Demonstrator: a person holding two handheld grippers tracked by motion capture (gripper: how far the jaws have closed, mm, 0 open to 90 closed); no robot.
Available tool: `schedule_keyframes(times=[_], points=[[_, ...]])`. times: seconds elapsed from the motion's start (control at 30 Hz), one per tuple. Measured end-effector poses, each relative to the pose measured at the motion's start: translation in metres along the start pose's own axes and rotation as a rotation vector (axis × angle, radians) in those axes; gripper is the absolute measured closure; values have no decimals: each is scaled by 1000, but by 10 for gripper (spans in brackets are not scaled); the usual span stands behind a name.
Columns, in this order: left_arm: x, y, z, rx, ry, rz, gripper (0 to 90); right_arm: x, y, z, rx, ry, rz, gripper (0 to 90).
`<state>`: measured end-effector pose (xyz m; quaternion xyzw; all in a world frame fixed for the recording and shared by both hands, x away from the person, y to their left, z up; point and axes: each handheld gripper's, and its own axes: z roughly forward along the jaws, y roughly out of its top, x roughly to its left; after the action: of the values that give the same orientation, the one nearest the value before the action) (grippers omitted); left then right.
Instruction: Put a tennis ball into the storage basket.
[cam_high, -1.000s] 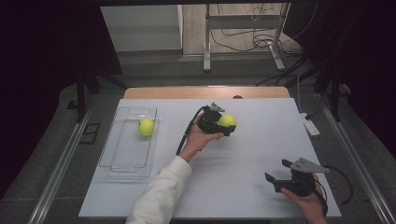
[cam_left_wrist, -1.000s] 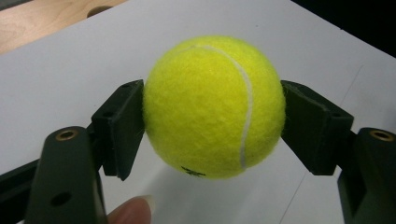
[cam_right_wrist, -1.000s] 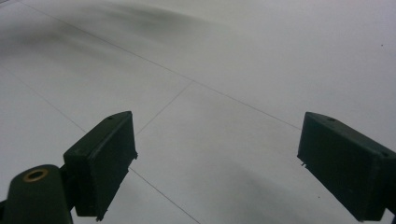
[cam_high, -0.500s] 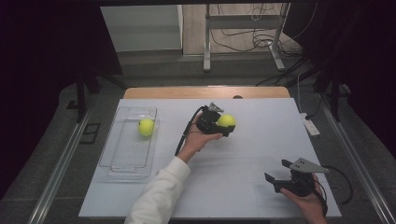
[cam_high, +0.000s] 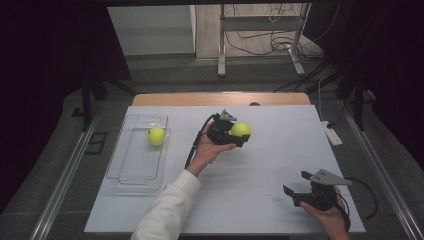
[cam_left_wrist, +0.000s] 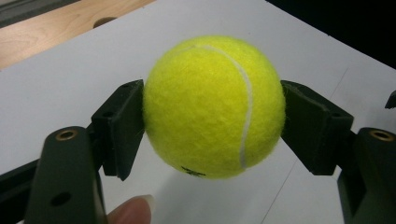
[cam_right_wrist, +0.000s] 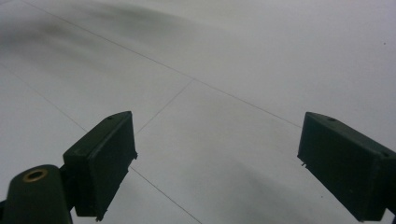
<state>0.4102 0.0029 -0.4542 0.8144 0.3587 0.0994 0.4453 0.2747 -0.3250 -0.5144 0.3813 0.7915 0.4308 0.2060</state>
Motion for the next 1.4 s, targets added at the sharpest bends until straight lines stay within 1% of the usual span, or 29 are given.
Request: schedule_keyframes(times=[0.1, 0.33, 0.47, 0.77, 1.03, 1.4], points=[[0, -1, -2, -5, 0, -1, 276, 0, 0, 0, 1, -1, 1, 113], [0, -3, -10, -11, 16, 6, 276, 1, 0, 0, 5, -5, -2, 114], [2, -5, -15, -19, 23, 1, 276, 1, 0, 1, 7, -5, -3, 114], [2, -8, -23, -30, 24, 4, 276, 1, 0, 1, 12, -10, -2, 114], [-1, -9, -27, -33, 26, 16, 276, 1, -1, 2, 13, -11, -3, 114], [-1, -12, -31, -41, 28, 16, 276, 1, -1, 2, 13, -11, -4, 114]])
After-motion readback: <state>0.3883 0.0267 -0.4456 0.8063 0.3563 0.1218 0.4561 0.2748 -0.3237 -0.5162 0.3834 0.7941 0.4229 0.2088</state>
